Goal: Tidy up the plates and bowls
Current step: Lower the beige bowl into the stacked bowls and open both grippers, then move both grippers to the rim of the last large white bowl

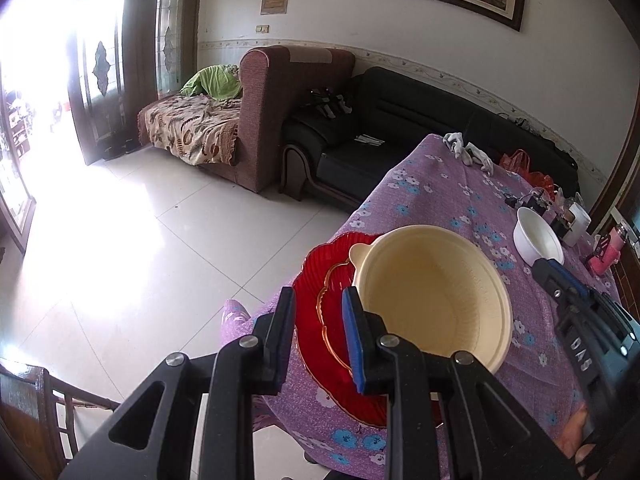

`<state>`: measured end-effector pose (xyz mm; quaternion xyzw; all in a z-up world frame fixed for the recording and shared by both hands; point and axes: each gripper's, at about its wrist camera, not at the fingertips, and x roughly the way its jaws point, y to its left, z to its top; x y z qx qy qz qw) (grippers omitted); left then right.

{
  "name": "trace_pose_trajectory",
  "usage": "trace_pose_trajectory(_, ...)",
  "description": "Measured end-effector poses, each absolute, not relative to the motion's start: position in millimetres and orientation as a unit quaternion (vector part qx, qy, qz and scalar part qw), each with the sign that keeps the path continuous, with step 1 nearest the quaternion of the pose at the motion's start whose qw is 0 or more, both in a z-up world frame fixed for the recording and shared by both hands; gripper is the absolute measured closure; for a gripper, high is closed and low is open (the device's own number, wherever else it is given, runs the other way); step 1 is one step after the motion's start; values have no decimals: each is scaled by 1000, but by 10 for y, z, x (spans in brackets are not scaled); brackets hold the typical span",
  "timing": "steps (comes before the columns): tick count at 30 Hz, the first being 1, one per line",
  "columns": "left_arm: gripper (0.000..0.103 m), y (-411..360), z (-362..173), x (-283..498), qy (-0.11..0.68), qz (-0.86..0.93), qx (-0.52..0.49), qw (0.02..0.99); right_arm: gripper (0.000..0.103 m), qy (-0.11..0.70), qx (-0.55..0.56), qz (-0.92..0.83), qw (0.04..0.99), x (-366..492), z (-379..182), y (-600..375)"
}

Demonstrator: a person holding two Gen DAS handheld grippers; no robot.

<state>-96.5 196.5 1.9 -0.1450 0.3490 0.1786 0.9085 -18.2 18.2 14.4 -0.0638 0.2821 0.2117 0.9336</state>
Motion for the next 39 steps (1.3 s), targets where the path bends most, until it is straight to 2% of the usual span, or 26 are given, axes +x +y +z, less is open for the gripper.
trace_pose_trajectory(5,80,1924,129,-977,335,179,-137,915,90,325,46,216,920,129,146,-262)
trace_pose_trajectory(8,71,1881,193,-970,324,180,-134,919,90,355,114,202,906,338,69,-624)
trace_pose_trajectory(12,61,1849,220,-954,310,185,-137,922,90,331,162,172,914,411,15,-1036)
trace_pose_trajectory(16,54,1790,291,-976,286,196,-144,927,83,294,198,149,923,384,-87,-1396)
trace_pose_trajectory(17,50,1758,331,-983,279,195,-141,930,79,284,204,145,926,382,-115,-1480)
trace_pose_trajectory(18,39,1709,374,-986,270,191,-137,934,76,274,207,137,929,378,-151,-1568)
trace_pose_trajectory(20,31,1558,467,-966,252,179,-127,943,65,259,210,118,935,384,-210,-1713)
trace_pose_trajectory(25,28,979,549,-742,248,135,-71,957,64,263,259,83,926,498,-505,-2064)
trace_pose_trajectory(28,27,606,465,-548,265,97,-55,958,64,296,311,93,898,648,-654,-2222)
trace_pose_trajectory(35,26,-289,-11,56,352,10,-15,936,64,302,343,85,886,616,-684,-2350)
trace_pose_trajectory(39,26,-527,-195,420,389,7,-2,921,64,317,349,84,878,619,-626,-2531)
